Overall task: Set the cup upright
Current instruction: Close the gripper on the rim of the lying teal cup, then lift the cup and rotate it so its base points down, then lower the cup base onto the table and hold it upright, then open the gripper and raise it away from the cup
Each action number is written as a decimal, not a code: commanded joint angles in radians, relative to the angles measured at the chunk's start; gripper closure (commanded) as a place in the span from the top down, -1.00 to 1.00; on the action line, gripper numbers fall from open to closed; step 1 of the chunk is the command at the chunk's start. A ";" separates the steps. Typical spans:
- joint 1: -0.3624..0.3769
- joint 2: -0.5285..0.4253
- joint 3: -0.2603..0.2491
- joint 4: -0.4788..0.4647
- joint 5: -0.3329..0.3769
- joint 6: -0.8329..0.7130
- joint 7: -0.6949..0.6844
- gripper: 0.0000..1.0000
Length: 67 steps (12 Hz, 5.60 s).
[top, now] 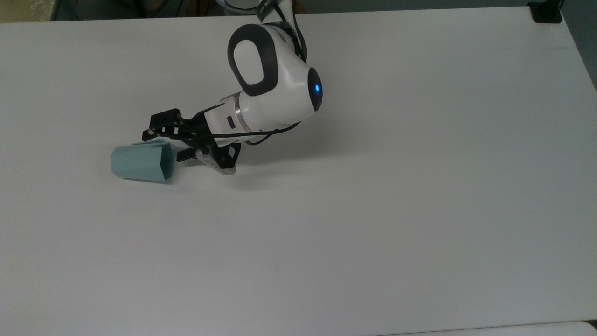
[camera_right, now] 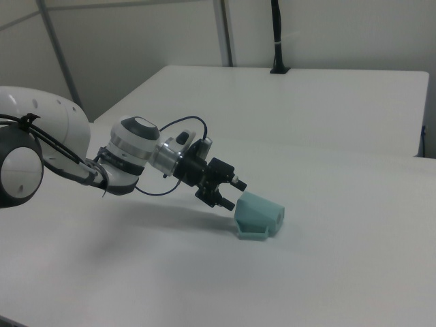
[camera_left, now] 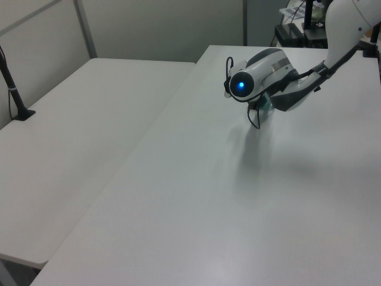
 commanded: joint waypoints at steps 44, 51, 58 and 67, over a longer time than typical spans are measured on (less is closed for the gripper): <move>-0.125 -0.565 0.003 -0.533 1.131 0.513 -0.391 -1.00; -0.117 -0.529 0.004 -0.510 1.131 0.502 -0.383 -0.89; -0.119 -0.604 0.001 -0.295 1.115 0.150 -0.440 1.00; -0.125 -0.641 -0.118 -0.026 1.052 -0.208 -0.806 1.00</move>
